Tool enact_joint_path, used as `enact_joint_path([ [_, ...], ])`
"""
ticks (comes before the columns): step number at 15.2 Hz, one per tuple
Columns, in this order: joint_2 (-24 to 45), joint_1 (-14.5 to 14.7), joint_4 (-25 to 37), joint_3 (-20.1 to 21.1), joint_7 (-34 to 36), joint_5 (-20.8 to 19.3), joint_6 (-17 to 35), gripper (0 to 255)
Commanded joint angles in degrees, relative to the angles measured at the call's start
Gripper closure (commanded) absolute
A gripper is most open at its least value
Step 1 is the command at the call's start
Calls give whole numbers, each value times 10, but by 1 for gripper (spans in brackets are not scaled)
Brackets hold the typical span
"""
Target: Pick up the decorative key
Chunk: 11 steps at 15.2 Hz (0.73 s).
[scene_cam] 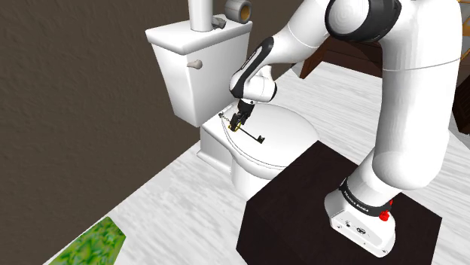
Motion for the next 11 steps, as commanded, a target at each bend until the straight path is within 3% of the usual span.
enact_joint_path([
  [1,12,-3,6,4,-5,5,6,0],
  [2,12,-3,6,4,-5,5,6,0],
  [3,12,-3,6,4,-6,5,6,255],
  [11,12,-3,6,4,-5,5,6,255],
])
